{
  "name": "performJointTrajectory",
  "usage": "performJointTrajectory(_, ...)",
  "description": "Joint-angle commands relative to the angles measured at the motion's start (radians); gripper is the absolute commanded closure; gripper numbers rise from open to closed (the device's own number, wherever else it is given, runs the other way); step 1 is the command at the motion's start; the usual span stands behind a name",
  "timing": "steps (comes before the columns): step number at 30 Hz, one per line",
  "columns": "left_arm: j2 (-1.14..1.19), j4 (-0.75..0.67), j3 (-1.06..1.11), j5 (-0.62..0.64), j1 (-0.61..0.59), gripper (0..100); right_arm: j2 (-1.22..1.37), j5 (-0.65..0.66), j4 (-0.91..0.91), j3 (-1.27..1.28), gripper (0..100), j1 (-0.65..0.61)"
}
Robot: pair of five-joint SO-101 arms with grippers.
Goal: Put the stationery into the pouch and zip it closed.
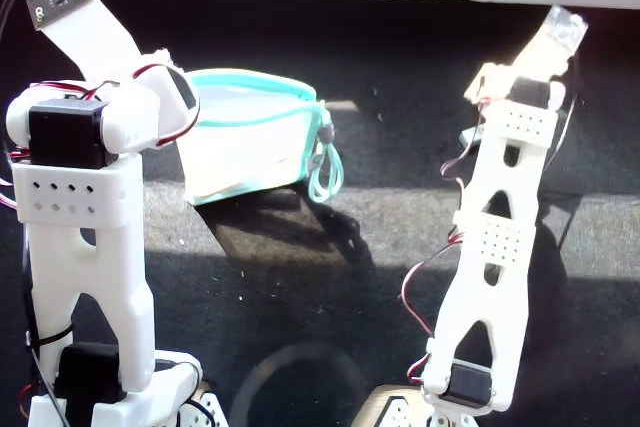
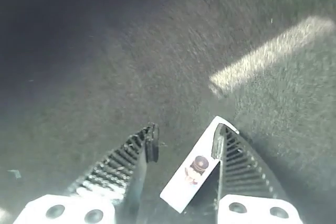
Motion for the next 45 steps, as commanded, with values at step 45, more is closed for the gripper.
performJointTrajectory(45, -0.007, -0.006, 0.004, -0.009, 0.007, 99, -0.002, -0.227, 0.127, 0.024, 80.3, 0.085)
